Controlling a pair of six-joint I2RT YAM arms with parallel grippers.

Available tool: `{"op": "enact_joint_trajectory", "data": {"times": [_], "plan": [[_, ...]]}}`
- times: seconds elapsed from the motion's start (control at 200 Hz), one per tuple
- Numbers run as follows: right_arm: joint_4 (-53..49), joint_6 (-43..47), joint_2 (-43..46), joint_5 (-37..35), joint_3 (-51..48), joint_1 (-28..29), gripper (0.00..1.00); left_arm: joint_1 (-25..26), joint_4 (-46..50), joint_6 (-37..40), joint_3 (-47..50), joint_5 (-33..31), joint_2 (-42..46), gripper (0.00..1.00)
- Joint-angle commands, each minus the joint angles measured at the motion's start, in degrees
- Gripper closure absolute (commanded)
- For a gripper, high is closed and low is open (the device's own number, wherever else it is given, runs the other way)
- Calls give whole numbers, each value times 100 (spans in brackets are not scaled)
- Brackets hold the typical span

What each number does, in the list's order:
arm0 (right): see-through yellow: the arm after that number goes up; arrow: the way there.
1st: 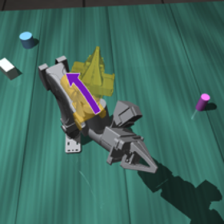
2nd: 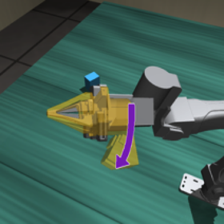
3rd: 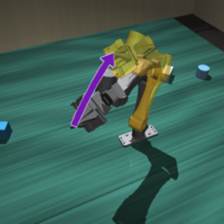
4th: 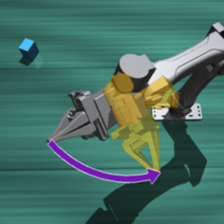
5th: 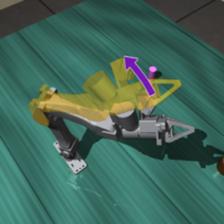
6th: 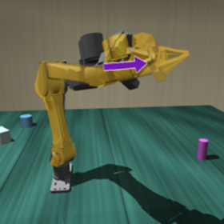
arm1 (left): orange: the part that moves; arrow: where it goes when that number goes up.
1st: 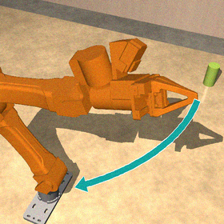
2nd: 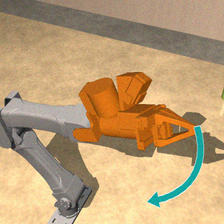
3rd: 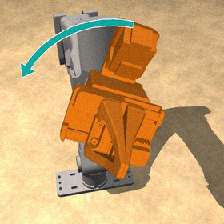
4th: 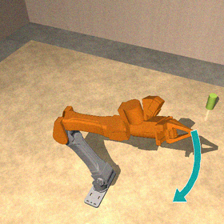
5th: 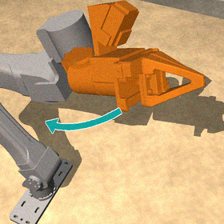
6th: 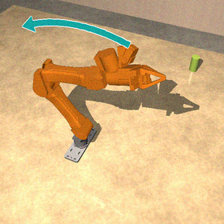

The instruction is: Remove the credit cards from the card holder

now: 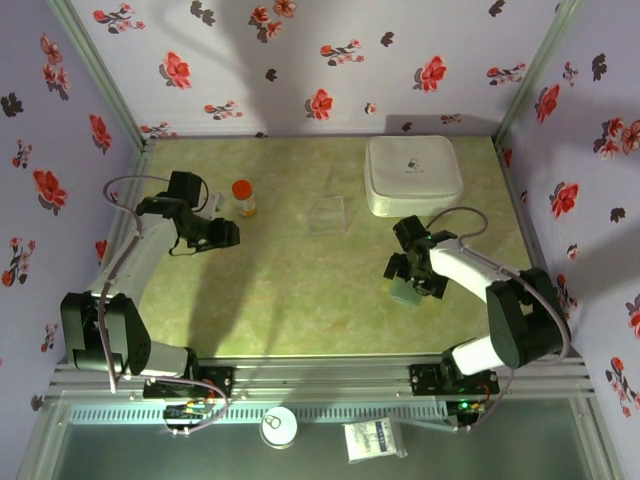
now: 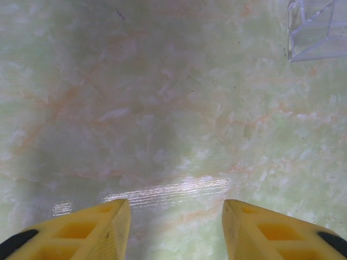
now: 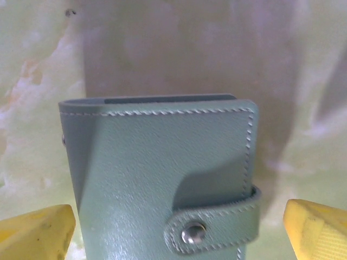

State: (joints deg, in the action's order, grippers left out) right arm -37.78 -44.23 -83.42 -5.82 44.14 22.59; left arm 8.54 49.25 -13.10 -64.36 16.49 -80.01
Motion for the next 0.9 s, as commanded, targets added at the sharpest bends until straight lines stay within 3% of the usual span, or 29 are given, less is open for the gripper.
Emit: {"op": "enact_joint_trajectory", "data": {"times": [0.0,0.26,0.505,0.895], "plan": [[205,-49,-242,37,61,-44,1,-61,-21,81,94,-131,131,51],[161,289,-536,-12,175,-41,8,-95,-40,96,126,-227,253,50],[28,370,-474,31,224,-35,24,-210,-50,68,168,-178,283,49],[-563,285,-398,-193,810,499,25,-331,-45,45,186,-33,275,47]]}}
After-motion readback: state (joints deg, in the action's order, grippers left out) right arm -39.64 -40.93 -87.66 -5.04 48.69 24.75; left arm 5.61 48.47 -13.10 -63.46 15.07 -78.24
